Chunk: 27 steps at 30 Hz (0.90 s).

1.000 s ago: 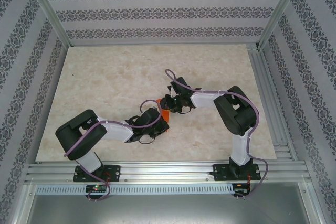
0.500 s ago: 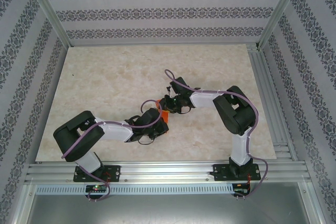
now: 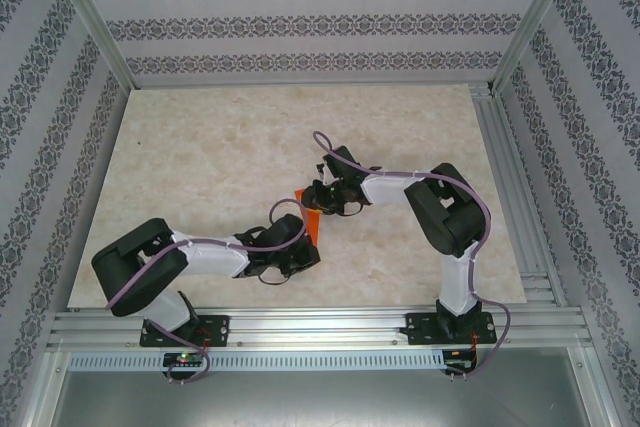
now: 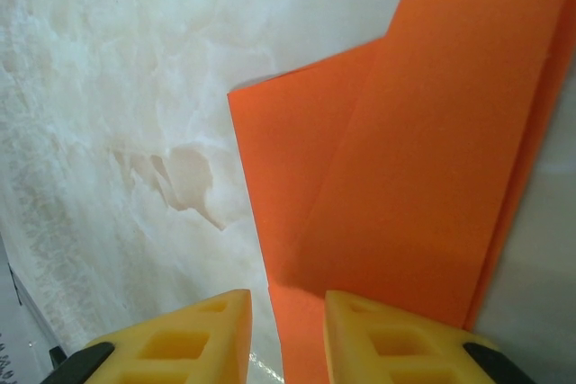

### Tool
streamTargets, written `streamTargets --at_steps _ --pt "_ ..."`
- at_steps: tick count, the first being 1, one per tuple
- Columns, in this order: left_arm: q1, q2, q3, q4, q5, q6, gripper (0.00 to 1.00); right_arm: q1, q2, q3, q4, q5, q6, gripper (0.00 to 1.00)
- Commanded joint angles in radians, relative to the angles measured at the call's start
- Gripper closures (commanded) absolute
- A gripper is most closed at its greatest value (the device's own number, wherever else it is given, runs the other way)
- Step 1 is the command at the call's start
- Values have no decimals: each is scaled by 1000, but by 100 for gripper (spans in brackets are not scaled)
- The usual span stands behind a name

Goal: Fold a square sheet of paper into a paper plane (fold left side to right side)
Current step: Fold the wing for the fifth time at the center of the table, then move the paper plane to the top-right of the table.

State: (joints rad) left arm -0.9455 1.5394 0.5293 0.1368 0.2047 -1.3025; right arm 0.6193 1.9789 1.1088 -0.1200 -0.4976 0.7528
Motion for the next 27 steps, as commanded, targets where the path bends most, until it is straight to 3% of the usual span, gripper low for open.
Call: streamTargets --at_steps 1,7,12,20,27 --pt "-16 -66 -42 -147 27 0 100 -14 38 -9 -12 92 -38 71" --pt "99 -298 -23 -298 -10 92 100 -29 -46 12 -38 79 -67 71" --pt "274 -438 20 -461 14 216 100 -45 -146 28 -136 132 -117 69" --pt "515 -426 67 -506 58 362 98 25 -263 98 -444 402 -221 59" --pt "587 -380 80 -455 -1 389 98 203 -217 215 -676 679 -169 45"
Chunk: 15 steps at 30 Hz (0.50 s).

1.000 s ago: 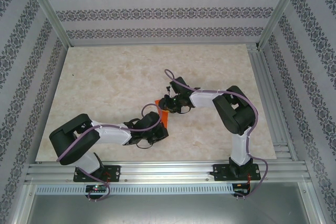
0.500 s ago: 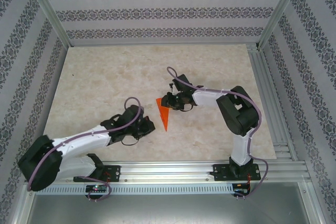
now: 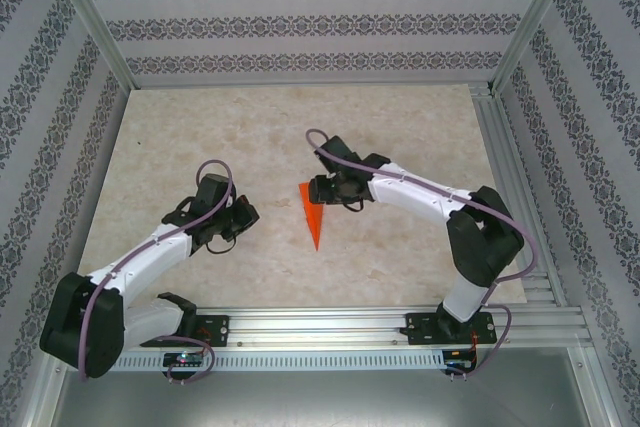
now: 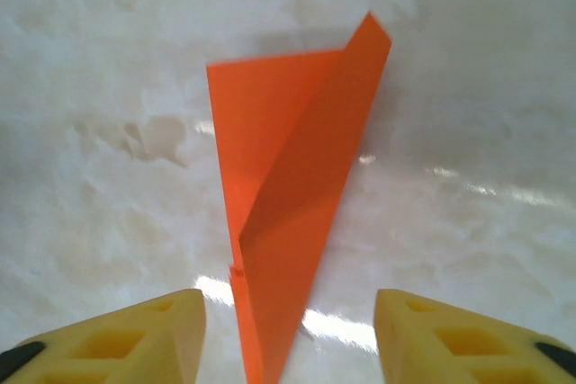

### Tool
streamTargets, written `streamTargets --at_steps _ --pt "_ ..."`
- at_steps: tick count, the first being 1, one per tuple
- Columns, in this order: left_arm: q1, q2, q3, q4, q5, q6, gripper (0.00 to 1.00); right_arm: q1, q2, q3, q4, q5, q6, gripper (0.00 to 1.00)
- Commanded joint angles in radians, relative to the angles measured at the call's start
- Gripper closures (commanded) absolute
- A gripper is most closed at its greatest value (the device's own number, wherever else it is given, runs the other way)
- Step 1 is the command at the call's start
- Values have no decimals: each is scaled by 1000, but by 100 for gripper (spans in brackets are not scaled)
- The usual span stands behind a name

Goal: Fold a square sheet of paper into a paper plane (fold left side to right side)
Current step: Move the paper plane to the top-right of the table.

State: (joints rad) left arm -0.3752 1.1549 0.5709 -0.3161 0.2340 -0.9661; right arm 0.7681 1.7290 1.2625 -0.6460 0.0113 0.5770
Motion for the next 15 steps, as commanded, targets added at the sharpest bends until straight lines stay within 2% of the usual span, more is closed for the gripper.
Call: streamTargets --at_steps 1,7,11,14,15 --pt "19 9 41 4 -36 56 97 73 60 81 -167 185 14 45" --pt "23 19 49 12 -28 72 97 112 201 165 -194 217 25 45" --pt "25 10 37 8 -31 72 98 117 271 225 -237 258 11 50" --pt "25 1 34 3 -36 72 97 114 293 233 -248 268 0 61" --pt "25 -1 36 -2 -39 73 98 111 287 228 -244 264 -3 69"
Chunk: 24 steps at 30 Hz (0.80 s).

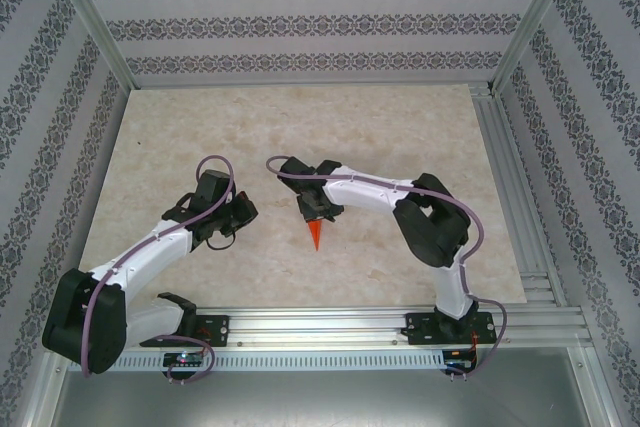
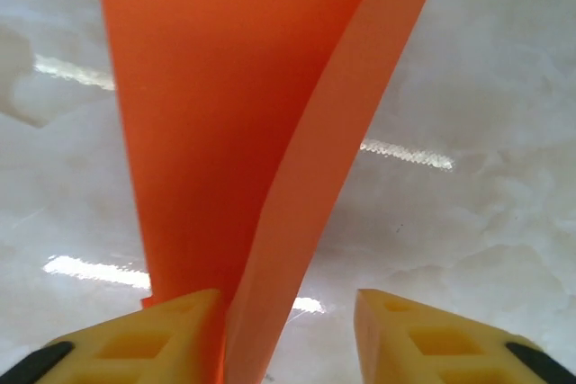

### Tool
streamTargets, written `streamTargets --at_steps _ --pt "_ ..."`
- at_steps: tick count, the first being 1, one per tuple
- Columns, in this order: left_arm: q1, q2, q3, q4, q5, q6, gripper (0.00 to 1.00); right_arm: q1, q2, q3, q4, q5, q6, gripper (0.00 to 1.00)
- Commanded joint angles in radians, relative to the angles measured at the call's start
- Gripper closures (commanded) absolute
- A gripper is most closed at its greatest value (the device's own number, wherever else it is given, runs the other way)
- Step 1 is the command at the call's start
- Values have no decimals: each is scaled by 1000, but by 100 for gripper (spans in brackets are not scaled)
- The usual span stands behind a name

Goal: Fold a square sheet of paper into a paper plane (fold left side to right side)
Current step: Move the paper plane to the top-right of the table.

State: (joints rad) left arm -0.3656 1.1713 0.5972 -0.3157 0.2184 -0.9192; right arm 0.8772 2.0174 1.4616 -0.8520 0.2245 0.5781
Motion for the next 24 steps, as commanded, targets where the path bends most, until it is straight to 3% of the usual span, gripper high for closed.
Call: streamTargets --at_steps 1,6,11,19,21,24 --pt "15 -18 11 -6 -25 28 98 -2 -10 21 -31 41 -9 74" --pt "15 -19 31 -31 -36 40 98 -36 -134 -76 53 -39 -56 94" --pt "14 -19 47 -52 -43 49 98 -133 -290 -229 180 -194 -111 100" --pt "15 -18 56 -62 -45 45 98 -371 -410 -494 423 -544 -174 96" --pt "16 -18 62 -65 -44 47 98 -422 -396 -544 474 -604 -170 95" --pt "15 -19 69 -75 -44 48 98 -480 -384 -566 461 -585 -186 87"
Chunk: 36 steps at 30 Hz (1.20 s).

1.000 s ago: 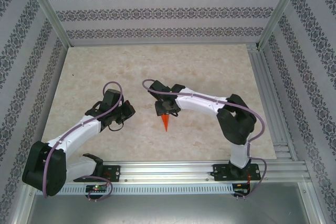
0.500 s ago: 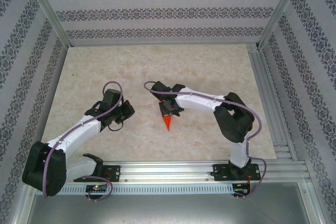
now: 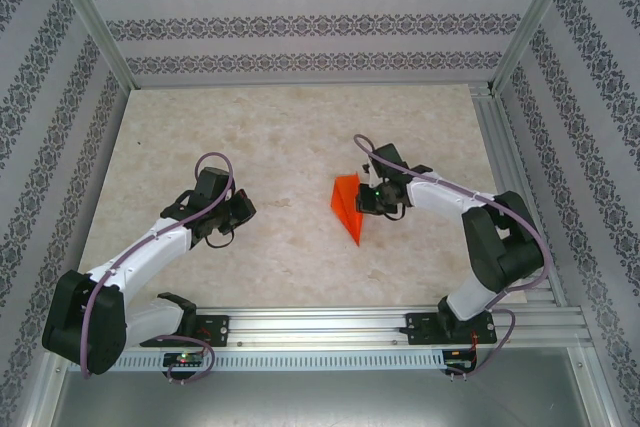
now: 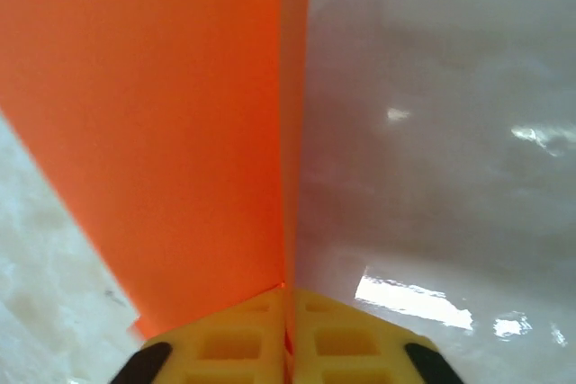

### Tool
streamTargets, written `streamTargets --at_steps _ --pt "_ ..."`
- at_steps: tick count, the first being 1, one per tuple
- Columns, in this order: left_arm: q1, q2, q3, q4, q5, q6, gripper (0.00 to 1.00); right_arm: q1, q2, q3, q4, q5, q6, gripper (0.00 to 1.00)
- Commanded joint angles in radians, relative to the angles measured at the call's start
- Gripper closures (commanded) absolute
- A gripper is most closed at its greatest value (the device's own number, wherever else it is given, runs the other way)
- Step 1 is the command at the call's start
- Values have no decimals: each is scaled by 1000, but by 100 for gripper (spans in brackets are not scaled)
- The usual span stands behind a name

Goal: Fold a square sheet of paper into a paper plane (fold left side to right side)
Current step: Move the paper plane to the top-right of the table.

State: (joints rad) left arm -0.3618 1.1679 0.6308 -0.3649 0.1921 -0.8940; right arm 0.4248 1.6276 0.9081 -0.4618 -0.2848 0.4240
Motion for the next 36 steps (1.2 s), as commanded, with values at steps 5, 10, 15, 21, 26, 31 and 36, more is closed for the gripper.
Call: streamTargets --at_steps 5,10,15,21,26,31,36 --pt "11 -17 41 -35 -22 26 99 -24 -63 68 -158 203 -78 68" --pt "11 -12 45 -32 -28 28 98 82 -149 127 -284 350 -51 58" --pt "12 -9 45 -25 -23 34 98 132 -158 60 -206 221 44 53" --pt "11 -16 39 -28 -35 43 76 208 -62 90 -219 242 36 48" --pt "11 -32 30 -29 -45 42 48 222 -7 117 -242 279 34 48" --pt "12 -43 41 -55 -60 59 40 226 3 118 -241 289 36 51" --pt "11 -42 45 -61 -64 61 39 227 15 117 -236 289 36 59"
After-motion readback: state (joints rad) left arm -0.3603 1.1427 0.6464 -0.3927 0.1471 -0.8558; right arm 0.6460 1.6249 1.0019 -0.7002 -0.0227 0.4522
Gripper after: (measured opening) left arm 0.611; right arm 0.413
